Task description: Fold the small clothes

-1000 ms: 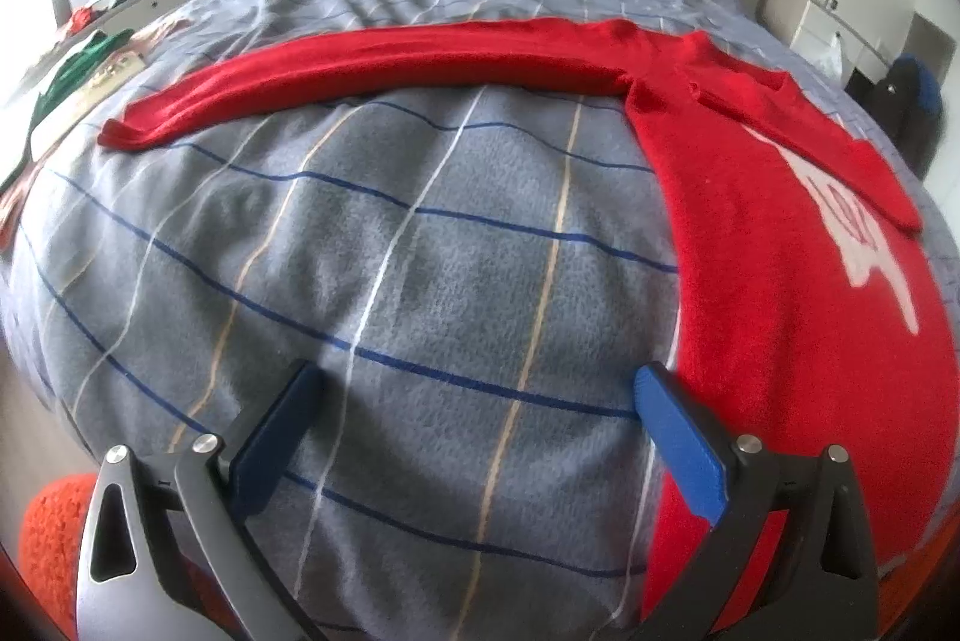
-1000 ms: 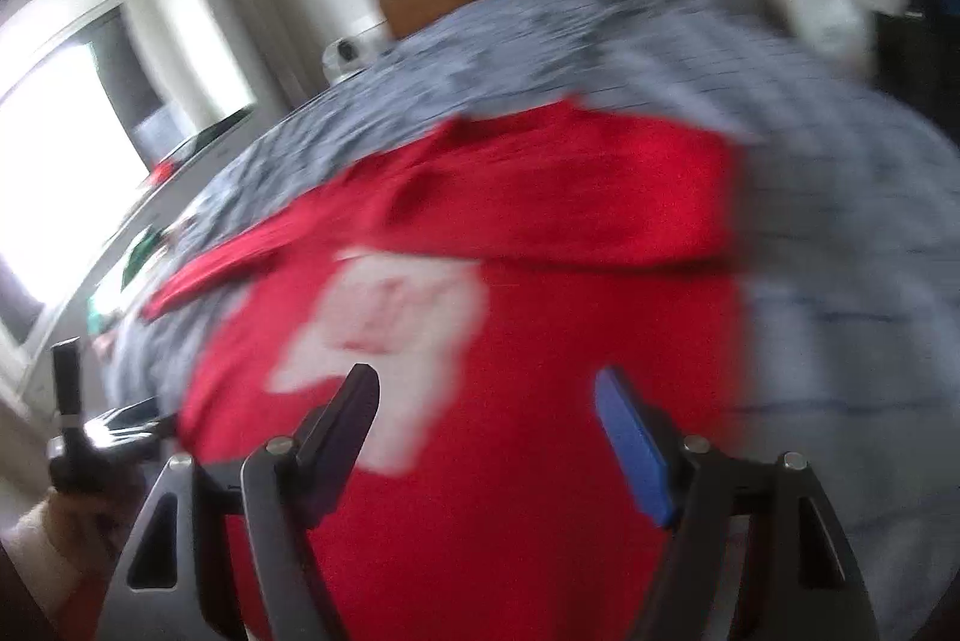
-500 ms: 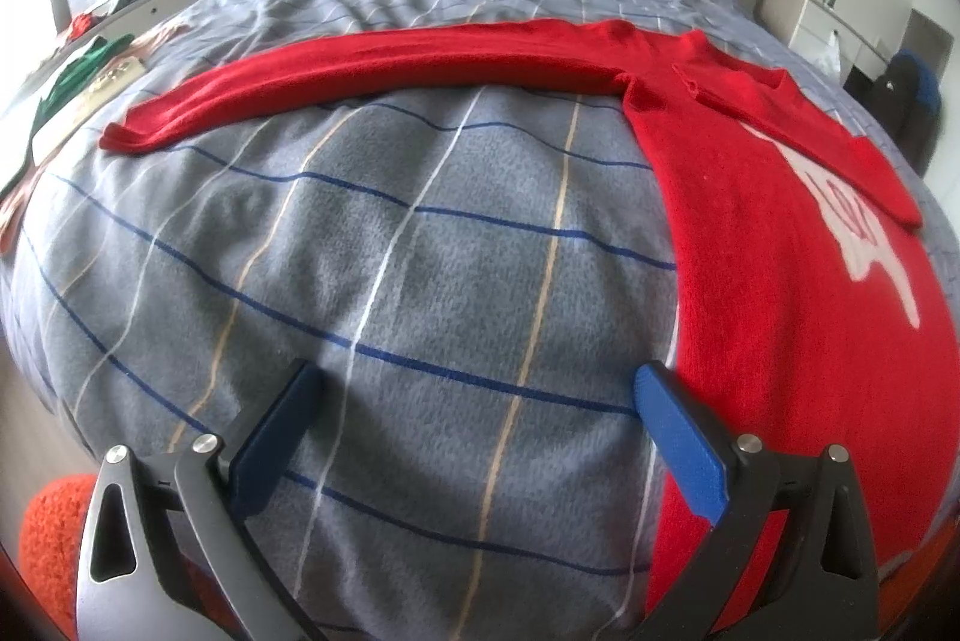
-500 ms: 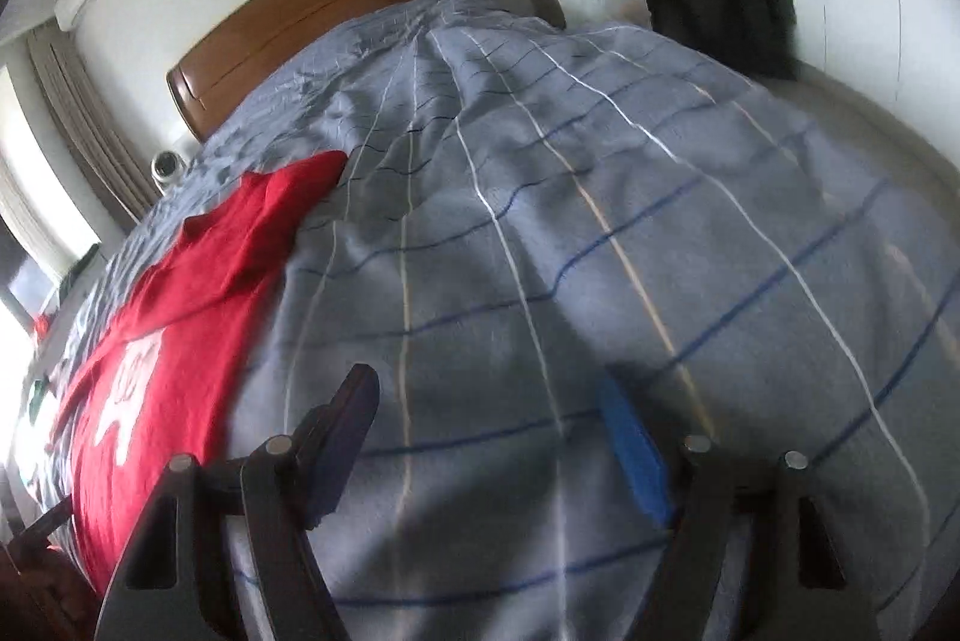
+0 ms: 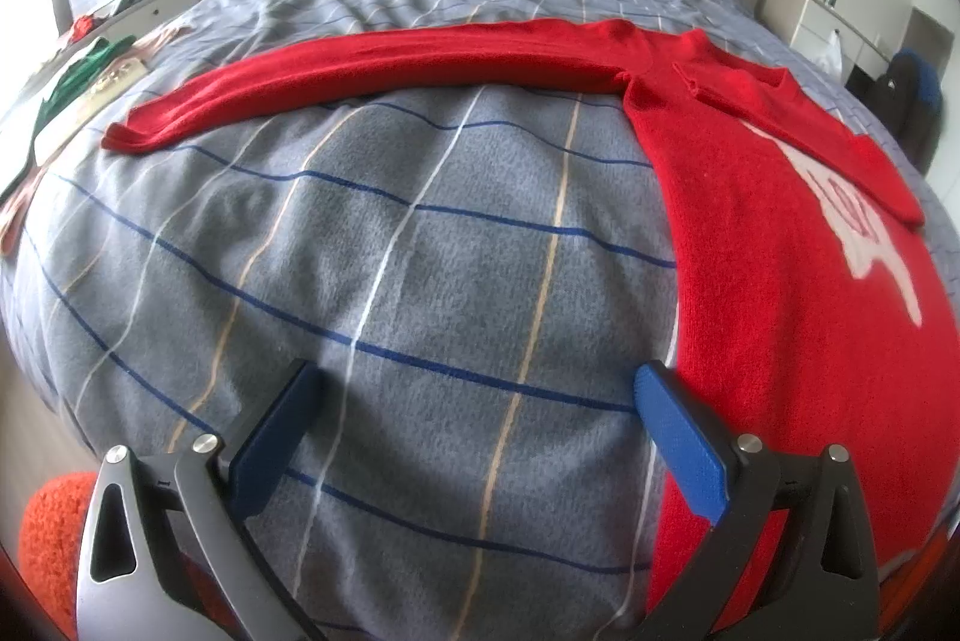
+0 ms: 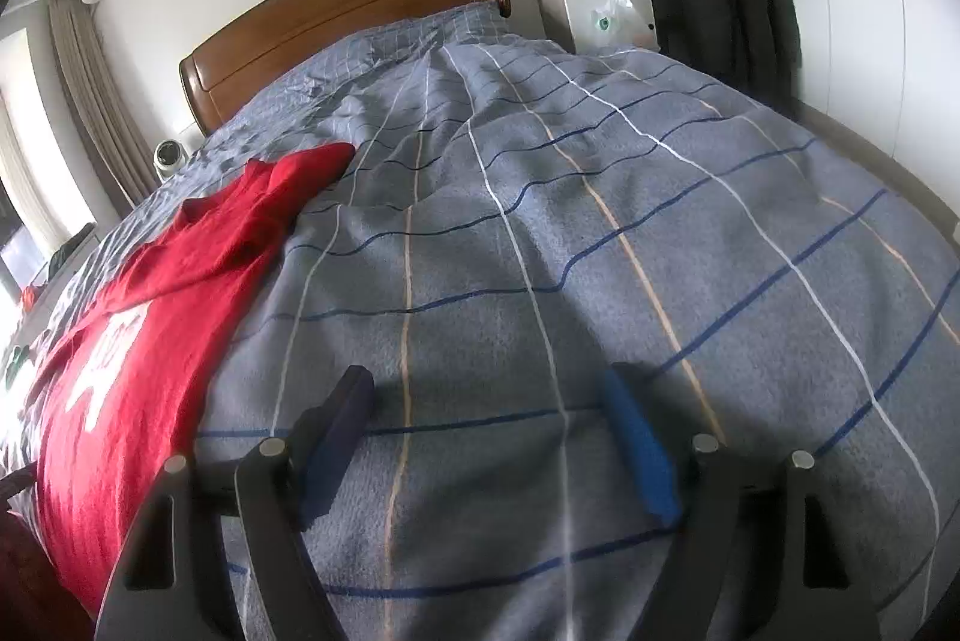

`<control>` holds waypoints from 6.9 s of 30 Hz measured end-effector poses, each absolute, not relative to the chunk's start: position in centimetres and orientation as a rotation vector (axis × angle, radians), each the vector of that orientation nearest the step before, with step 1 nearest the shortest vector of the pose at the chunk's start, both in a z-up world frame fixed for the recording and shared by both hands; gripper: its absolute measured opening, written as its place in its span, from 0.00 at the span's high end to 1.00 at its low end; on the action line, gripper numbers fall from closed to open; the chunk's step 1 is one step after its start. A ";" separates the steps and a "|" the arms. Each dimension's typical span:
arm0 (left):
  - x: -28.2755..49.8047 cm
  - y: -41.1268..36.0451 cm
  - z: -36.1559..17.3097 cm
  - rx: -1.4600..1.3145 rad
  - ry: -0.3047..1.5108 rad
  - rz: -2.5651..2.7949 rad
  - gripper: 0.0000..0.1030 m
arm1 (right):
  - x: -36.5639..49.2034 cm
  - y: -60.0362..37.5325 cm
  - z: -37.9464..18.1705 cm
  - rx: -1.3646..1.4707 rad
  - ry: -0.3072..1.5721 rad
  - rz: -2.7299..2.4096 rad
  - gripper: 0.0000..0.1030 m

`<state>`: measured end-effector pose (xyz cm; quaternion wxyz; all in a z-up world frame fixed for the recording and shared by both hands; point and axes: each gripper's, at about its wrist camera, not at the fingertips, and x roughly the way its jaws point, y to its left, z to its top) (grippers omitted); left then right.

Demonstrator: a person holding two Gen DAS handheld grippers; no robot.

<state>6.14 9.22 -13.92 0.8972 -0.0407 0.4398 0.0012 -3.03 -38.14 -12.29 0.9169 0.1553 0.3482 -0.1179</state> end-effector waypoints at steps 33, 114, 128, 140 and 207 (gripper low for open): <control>6.4 9.5 -14.0 -0.082 0.932 -0.017 0.00 | 13.8 -4.1 -5.0 -0.433 0.881 0.411 0.49; 20.6 22.9 2.4 -0.376 0.710 0.047 0.96 | -0.8 -40.1 -13.1 0.303 0.727 -0.216 0.25; 21.6 -12.5 7.3 -0.018 0.635 -0.545 0.86 | -0.9 -40.0 -13.2 0.286 0.714 -0.226 0.25; 12.7 -6.9 -6.7 0.118 0.897 -0.528 0.24 | -1.4 -40.2 -13.2 0.292 0.702 -0.219 0.25; 15.2 13.4 -14.5 -0.082 0.799 0.039 0.05 | -1.6 -39.9 -13.3 0.275 0.692 -0.234 0.25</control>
